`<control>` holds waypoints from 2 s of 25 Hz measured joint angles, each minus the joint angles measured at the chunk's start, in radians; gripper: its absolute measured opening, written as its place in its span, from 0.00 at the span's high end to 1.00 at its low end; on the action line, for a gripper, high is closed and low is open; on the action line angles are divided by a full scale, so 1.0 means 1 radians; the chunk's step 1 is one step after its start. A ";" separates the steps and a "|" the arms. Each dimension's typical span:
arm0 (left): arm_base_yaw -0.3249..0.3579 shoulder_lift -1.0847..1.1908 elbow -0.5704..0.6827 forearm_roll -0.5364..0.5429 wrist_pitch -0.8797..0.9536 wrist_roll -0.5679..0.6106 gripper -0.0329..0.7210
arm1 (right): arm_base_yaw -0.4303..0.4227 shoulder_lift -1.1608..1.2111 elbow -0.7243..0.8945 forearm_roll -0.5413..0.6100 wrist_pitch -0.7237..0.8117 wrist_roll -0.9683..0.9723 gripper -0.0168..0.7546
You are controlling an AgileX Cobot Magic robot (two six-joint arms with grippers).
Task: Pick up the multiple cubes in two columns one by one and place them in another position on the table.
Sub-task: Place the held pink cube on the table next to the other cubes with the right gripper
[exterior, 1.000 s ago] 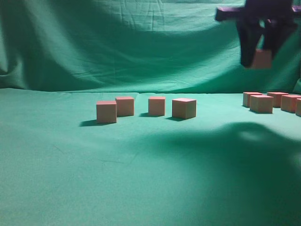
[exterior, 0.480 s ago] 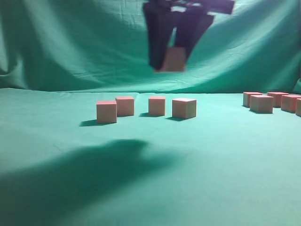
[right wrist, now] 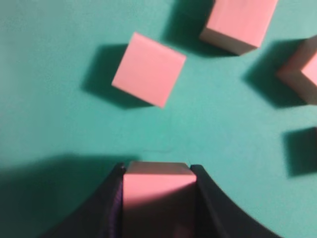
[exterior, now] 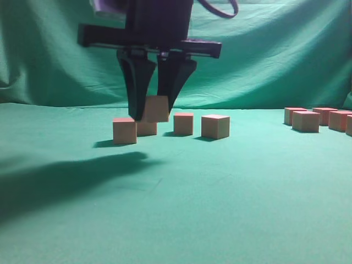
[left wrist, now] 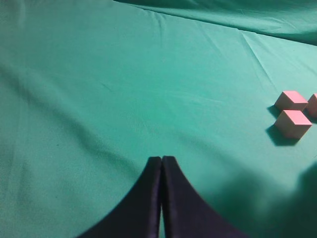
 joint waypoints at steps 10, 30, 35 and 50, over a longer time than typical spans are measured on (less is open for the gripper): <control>0.000 0.000 0.000 0.000 0.000 0.000 0.96 | 0.000 0.113 -0.099 0.006 0.012 0.024 0.64; 0.000 0.000 0.000 0.000 0.000 0.000 0.96 | 0.000 0.141 -0.117 0.010 -0.002 0.035 0.64; 0.000 0.000 0.000 0.000 0.000 0.000 0.96 | 0.000 0.147 -0.117 0.028 -0.004 0.026 0.29; 0.000 0.000 0.000 0.000 0.000 0.000 0.96 | 0.000 0.142 -0.409 -0.105 0.305 -0.027 0.16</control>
